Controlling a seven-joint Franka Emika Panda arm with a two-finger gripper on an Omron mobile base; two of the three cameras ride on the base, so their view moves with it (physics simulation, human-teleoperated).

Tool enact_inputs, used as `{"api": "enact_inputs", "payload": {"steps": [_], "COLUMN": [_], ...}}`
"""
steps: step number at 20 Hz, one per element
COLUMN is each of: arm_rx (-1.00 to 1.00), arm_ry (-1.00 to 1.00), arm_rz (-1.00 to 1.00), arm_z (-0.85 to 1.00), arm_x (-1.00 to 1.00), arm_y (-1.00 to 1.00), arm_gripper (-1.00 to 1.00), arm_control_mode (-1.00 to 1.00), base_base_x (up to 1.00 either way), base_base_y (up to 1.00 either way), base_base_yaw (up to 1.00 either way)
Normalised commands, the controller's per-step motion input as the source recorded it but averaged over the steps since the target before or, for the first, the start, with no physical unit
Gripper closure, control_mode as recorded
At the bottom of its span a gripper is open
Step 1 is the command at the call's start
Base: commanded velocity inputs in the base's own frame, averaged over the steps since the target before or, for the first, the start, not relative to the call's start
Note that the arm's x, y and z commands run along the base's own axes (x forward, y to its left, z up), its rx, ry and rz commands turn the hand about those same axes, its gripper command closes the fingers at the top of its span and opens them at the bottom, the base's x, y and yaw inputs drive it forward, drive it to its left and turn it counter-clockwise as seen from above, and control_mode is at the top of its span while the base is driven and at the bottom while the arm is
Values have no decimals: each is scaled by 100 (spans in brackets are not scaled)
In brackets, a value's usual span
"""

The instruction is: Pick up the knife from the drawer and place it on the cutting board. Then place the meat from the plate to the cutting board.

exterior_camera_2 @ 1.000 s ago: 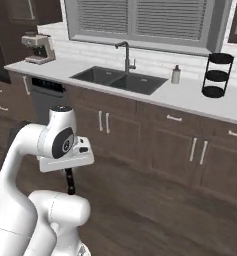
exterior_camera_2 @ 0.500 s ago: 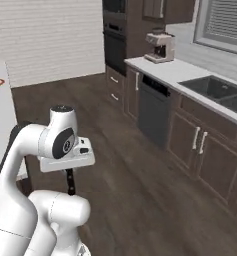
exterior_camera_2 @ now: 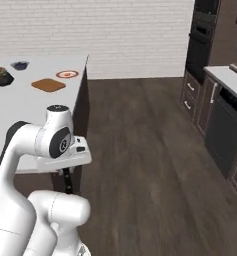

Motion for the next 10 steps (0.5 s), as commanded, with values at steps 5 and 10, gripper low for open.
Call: {"api": "enact_inputs", "payload": {"steps": [5, 10], "arm_rx": [0, 0], "arm_ry": [0, 0], "arm_rz": [0, 0], "arm_z": [0, 0], "arm_x": [0, 0], "arm_y": [0, 0], "arm_gripper": [100, 100], "arm_control_mode": [100, 100], "base_base_x": [66, 83], "base_base_y": [-100, -79], "base_base_yaw": [34, 60]}}
